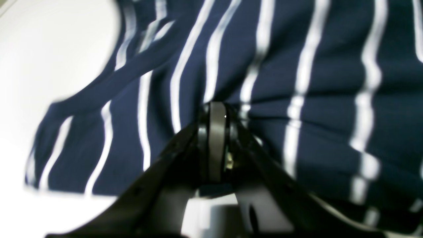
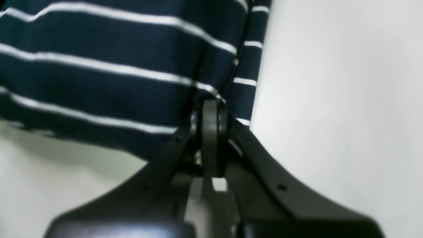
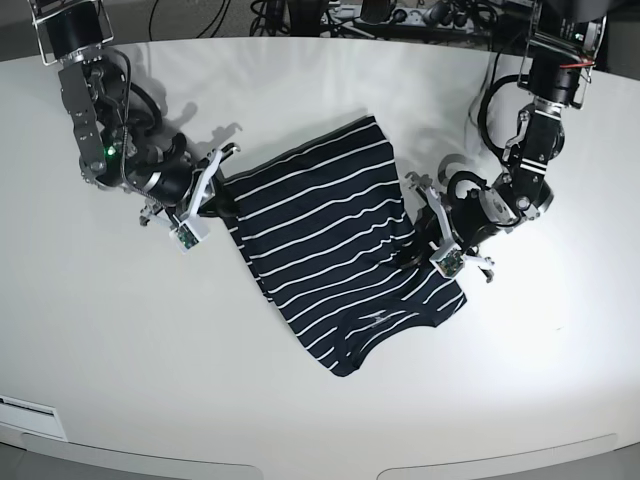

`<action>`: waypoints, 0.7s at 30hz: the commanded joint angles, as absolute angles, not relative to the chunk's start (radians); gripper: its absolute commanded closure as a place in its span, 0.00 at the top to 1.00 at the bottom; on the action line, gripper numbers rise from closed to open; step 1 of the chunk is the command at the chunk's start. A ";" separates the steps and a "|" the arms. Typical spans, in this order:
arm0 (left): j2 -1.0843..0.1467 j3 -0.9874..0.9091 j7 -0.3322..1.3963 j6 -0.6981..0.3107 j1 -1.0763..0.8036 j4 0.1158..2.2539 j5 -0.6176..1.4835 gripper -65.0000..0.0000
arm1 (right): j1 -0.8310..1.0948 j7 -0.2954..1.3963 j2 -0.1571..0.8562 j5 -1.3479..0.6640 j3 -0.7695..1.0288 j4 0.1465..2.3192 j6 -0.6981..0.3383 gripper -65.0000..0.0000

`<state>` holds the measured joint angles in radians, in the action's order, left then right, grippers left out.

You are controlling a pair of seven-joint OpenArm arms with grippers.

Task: Fold the T-shirt properly
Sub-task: 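Pat and square the folded shirt's sides with both grippers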

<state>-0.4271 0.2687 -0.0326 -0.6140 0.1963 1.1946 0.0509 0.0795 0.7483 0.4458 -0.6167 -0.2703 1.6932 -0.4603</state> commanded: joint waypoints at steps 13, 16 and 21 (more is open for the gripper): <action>-0.453 0.268 0.068 -0.693 0.306 1.170 0.042 0.00 | 0.252 0.779 0.287 -0.461 -0.231 1.890 -0.466 0.00; -0.474 0.268 0.076 -0.698 0.306 1.174 0.043 0.00 | 0.246 0.728 0.286 -0.402 -0.227 1.892 -0.441 0.00; -0.569 0.267 0.093 -0.698 0.305 1.219 0.089 0.00 | 0.179 0.719 0.286 -0.313 -0.191 1.935 -0.353 0.00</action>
